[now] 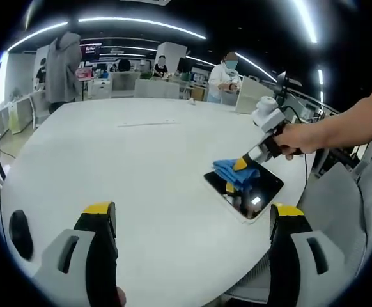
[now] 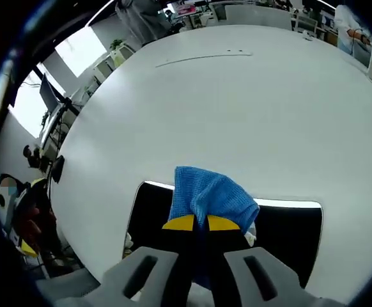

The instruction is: Wipe the mirror surface with the cleaning cloth until all visible marks leave the cleaned area.

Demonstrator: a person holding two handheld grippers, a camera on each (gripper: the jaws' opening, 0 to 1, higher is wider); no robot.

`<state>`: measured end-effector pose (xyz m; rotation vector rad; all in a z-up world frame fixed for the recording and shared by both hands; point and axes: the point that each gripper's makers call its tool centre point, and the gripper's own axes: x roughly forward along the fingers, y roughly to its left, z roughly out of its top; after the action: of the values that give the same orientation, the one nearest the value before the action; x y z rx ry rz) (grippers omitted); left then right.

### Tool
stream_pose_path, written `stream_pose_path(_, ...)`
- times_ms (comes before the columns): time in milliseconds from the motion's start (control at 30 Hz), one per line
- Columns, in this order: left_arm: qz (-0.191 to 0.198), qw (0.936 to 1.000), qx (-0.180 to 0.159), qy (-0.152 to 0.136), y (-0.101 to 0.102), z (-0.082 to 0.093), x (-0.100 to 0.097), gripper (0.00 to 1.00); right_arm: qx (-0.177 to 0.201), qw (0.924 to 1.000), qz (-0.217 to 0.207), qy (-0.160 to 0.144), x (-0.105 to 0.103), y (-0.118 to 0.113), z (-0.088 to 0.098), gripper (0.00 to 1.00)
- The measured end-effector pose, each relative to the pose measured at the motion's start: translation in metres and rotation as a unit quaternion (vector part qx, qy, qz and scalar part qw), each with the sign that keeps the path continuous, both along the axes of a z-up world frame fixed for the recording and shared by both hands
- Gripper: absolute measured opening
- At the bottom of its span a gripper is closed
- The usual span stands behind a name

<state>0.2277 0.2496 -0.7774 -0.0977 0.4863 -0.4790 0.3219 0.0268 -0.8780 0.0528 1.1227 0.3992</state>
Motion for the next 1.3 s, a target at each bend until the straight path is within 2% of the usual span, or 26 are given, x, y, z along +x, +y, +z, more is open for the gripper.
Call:
stream_pose_path(333,0.004,0.9999,0.009,-0.005,0.007,0.000,0.003,0.99,0.005,0.9998,0.020,0.002,0.005,0.030,0.000,0.00)
stream_pose_path(700,0.008,0.9999,0.002,-0.009,0.010,0.003,0.010,0.99,0.016,0.9993,0.034,0.002,0.007,0.060,0.000,0.00)
stream_pose_path(1300,0.009,0.9999,0.002,-0.011,0.004,0.006,0.011,0.99,0.019,0.9992,0.035,0.000,0.005,0.057,0.000,0.00)
